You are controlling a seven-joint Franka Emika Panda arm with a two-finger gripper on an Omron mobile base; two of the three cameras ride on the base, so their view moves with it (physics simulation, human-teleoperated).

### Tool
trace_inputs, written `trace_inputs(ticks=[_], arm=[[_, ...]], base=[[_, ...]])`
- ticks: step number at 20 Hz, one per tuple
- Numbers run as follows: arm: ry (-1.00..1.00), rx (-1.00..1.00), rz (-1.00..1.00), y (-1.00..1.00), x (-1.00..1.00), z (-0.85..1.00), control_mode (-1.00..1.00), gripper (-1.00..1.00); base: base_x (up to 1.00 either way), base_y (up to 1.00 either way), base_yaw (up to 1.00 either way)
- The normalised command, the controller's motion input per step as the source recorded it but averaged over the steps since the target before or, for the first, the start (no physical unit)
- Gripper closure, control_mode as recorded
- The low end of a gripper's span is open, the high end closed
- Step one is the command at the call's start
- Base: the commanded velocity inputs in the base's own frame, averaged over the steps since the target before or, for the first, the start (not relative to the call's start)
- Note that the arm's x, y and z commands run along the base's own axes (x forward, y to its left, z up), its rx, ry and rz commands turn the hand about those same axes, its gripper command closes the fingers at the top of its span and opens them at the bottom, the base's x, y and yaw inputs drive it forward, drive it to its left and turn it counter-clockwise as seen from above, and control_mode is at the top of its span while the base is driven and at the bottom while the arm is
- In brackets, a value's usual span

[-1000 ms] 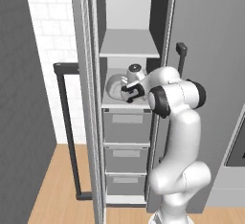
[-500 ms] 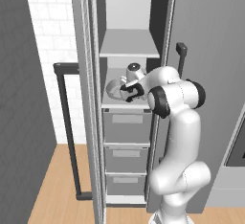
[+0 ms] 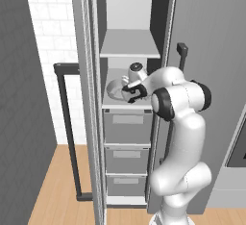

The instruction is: Take the meat container that has the steak and place it on the second highest rack of the freezer. Then take the vegetable container that has the cucumber and avocado and place it on the highest rack of the freezer.

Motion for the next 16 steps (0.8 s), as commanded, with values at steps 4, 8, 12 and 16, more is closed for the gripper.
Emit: trace_inputs(ticks=[4, 8, 12, 16], arm=[[-0.09, 0.00, 0.00, -0.01, -0.33, 0.08, -1.00, -1.00], [-0.07, 0.00, 0.00, 0.00, -0.30, 0.35, -1.00, -1.00], [-0.06, 0.00, 0.00, 0.00, -0.32, 0.38, -1.00, -1.00], [-0.04, 0.00, 0.01, -0.04, -0.56, 0.34, -1.00, -1.00]], base=[[0.00, 0.00, 0.00], [0.00, 0.00, 0.00], [0.00, 0.00, 0.00], [0.00, 0.00, 0.00]])
